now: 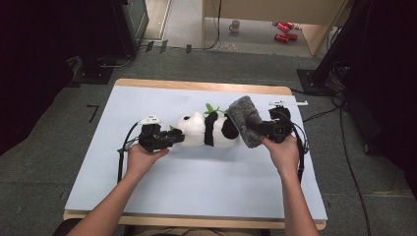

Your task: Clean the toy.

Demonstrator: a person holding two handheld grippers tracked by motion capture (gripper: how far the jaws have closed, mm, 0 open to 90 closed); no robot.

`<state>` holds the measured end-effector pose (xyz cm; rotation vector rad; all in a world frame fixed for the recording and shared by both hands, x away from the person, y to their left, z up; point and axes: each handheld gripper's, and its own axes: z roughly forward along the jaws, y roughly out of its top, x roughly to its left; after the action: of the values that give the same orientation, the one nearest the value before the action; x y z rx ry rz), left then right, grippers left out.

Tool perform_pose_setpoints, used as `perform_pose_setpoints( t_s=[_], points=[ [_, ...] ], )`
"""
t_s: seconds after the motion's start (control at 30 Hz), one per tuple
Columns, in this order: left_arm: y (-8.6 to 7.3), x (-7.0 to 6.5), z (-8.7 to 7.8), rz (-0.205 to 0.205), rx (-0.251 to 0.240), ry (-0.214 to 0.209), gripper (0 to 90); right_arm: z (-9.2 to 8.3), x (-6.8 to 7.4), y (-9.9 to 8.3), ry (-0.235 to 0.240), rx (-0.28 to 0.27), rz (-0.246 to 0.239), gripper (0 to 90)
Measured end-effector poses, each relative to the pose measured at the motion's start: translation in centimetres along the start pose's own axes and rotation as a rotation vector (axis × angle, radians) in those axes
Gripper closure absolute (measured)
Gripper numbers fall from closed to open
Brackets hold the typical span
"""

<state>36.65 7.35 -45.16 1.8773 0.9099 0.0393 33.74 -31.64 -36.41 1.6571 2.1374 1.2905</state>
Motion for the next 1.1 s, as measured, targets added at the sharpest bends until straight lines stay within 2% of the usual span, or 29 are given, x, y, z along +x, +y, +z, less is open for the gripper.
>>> perform_pose_setpoints(
  t_s=[0.1,0.17,0.23,0.3,0.33,0.37,0.47,0.53,0.7,0.77,0.9,1.1],
  points=[
    [0.0,-0.1,0.0,0.013,0.002,0.005,61.5,-0.7,1.6,0.4,0.036,-0.011,-0.035,78.5],
    [0.0,0.0,-0.1,0.018,0.005,0.004,61.0,-0.5,2.8,0.2,0.066,-0.001,-0.056,78.3],
    [0.0,0.0,-0.1,0.028,-0.003,0.003,59.0,0.6,3.9,-0.2,0.06,0.039,-0.093,78.2],
    [0.0,-0.1,-0.1,0.04,-0.008,0.005,56.3,1.7,4.1,-0.6,0.047,0.067,-0.109,78.2],
    [-0.1,-0.1,-0.2,0.096,-0.019,0.014,53.1,2.6,3.9,-0.9,0.039,0.081,-0.105,78.1],
    [-0.2,-0.2,-0.3,0.116,-0.023,0.013,50.8,2.9,3.8,-1.1,0.04,0.078,-0.102,78.1],
    [-0.4,-0.1,-0.4,0.211,-0.035,0.014,41.4,3.2,3.5,-1.2,0.048,0.058,-0.094,78.0],
    [-0.6,0.0,-0.4,0.243,-0.032,0.008,37.5,3.2,3.3,-1.2,0.044,0.053,-0.09,78.0],
    [-0.7,0.4,-0.1,0.217,-0.017,-0.009,34.7,3.4,2.9,-1.0,0.036,0.035,-0.085,77.8],
    [-0.8,0.6,0.0,0.222,-0.018,-0.008,33.9,3.5,2.8,-0.8,0.031,0.028,-0.083,77.7],
    [-1.0,0.9,0.6,0.261,-0.018,0.017,32.4,3.7,2.4,-0.4,0.027,0.018,-0.074,77.5],
    [-1.0,1.9,1.4,0.224,-0.095,-0.023,30.0,4.1,1.9,0.1,0.025,0.007,-0.066,77.4]
  ],
)
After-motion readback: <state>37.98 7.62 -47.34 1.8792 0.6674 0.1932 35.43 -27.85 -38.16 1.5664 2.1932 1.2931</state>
